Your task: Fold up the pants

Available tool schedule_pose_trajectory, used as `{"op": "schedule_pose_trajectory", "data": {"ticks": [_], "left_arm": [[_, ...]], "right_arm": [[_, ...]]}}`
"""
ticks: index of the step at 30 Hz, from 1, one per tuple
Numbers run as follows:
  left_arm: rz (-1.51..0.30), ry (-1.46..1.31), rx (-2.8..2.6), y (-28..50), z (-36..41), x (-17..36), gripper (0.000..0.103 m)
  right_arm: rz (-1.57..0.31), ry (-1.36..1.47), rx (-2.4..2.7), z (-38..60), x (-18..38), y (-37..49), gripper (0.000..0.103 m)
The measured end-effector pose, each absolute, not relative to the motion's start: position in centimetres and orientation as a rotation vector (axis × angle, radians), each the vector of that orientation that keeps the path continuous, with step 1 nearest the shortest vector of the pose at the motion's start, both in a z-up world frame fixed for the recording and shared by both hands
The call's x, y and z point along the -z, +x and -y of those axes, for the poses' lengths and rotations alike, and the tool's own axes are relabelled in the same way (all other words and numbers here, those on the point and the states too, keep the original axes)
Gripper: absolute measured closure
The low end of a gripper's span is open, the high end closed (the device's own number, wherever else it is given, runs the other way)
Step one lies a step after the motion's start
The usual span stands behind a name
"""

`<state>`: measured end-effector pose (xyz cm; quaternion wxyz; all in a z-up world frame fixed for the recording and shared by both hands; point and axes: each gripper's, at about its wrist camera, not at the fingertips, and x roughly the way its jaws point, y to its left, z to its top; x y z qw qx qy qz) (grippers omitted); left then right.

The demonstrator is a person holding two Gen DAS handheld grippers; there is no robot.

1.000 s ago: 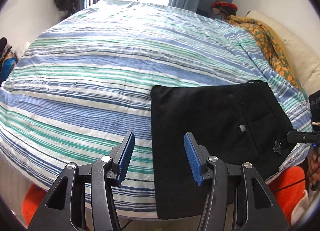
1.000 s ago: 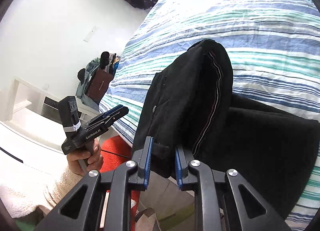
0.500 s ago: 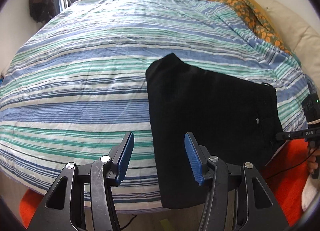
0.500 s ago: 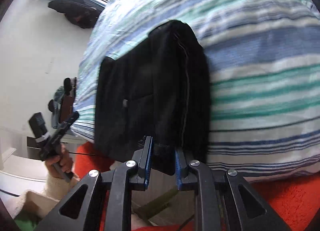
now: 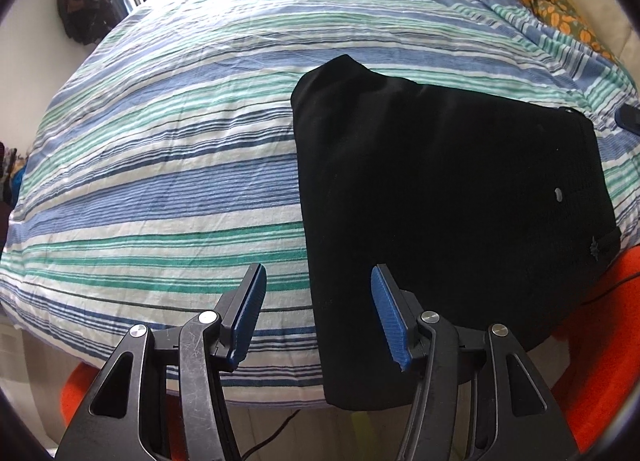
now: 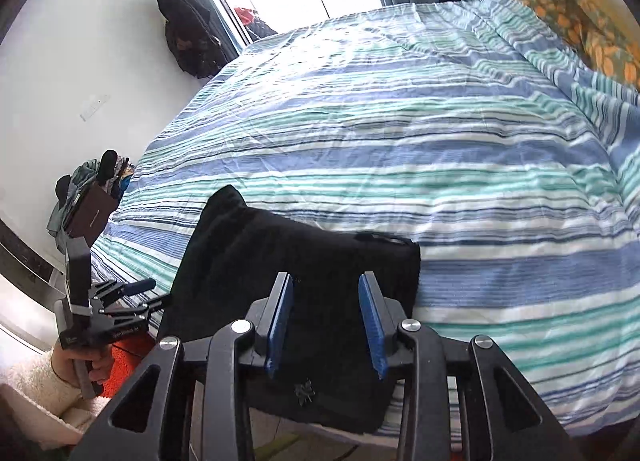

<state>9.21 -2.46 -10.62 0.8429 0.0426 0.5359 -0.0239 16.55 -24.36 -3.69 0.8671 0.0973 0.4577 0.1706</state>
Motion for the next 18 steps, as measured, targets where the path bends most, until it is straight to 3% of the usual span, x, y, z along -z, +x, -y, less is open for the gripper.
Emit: {"op": "schedule_pose_trajectory", "data": {"ticks": [8,18], "left_arm": [[-1.138,0.113,0.049,9.0,3.0,10.9,0.044],[-1.143,0.102,0.048,9.4,3.0,11.5,0.041]], "right_arm": [[-1.1,0.085,-0.296,21.7,12.7,18.9,0.067],[-1.06,0.06,-0.284,21.8,13.3,18.1,0.067]]}}
